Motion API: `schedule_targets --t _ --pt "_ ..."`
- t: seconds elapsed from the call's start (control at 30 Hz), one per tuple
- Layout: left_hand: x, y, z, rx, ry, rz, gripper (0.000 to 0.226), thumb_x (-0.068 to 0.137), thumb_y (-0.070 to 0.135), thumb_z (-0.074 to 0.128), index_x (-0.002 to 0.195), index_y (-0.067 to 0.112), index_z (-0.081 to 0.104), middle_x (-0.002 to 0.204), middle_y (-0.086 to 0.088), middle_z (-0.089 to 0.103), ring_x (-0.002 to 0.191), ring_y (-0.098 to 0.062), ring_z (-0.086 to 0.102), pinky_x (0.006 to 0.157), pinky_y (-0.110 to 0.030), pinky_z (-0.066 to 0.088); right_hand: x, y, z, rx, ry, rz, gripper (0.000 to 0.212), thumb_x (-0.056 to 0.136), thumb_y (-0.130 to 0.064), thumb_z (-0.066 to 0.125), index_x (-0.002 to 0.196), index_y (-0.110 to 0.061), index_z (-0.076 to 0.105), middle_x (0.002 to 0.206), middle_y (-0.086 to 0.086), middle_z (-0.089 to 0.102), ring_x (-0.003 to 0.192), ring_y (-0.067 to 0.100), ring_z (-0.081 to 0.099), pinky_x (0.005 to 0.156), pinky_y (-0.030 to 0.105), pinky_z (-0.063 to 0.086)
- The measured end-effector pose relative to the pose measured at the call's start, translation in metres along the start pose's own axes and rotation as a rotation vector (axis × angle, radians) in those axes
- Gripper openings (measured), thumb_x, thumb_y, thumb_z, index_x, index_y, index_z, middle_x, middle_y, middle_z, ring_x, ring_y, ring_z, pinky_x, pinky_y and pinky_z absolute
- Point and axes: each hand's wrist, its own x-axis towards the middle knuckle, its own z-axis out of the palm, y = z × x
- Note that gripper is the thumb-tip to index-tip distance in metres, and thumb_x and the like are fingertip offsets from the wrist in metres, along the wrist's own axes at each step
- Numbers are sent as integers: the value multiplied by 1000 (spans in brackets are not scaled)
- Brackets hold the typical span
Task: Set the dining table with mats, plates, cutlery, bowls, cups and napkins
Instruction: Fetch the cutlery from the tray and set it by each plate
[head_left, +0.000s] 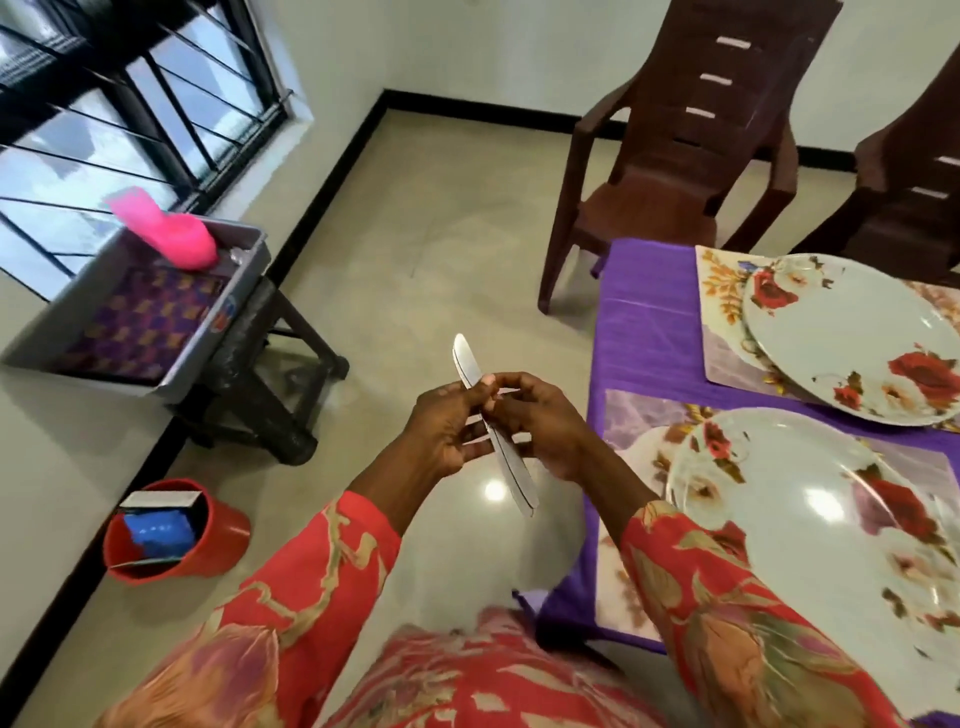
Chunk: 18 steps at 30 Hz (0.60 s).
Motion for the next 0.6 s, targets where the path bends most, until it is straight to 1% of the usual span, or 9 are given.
schedule_targets --t 0.07,0.17,0.23,0.33,0.47,0.6 --pt "5 13 -14 -9 12 0 10 89 18 63 87 8 64 82 -9 66 74 -27 65 68 -42 56 14 -3 13 -3 -44 -2 25 85 -9 65 105 -23 60 84 -1 60 75 14 60 64 28 48" --pt "18 31 -32 -11 17 3 13 93 16 58 89 6 65 87 -10 66 80 -28 65 70 -42 56 41 -9 29 12 -79 2 29 83 -7 67 107 -21 60 84 0 61 79 17 59 69 32 49" --pt "27 43 -42 -25 7 7 10 93 9 54 94 5 64 86 -9 65 80 -27 64 73 -42 56 59 -15 36 27 -99 7 29 83 -5 67 106 -20 60 84 0 62 77 17 60 70 33 49" --pt "49 63 -58 -56 -8 10 18 92 0 49 102 5 62 88 -9 63 81 -26 63 68 -39 55 93 -28 45 28 -134 36 28 82 -4 67 102 -22 60 84 1 62 73 18 61 68 31 48" --pt "87 104 -73 -77 -18 15 20 91 -2 45 99 6 62 91 -10 63 82 -27 62 76 -40 55 147 -54 56 53 -171 52 26 82 -5 68 100 -21 60 79 -2 62 67 13 58 65 28 48" --pt "131 155 -77 -63 -56 19 24 93 0 44 109 4 61 96 -12 65 80 -28 67 74 -39 56 205 -89 56 59 -195 57 26 83 -5 67 102 -20 59 77 -3 60 66 12 58 66 29 49"
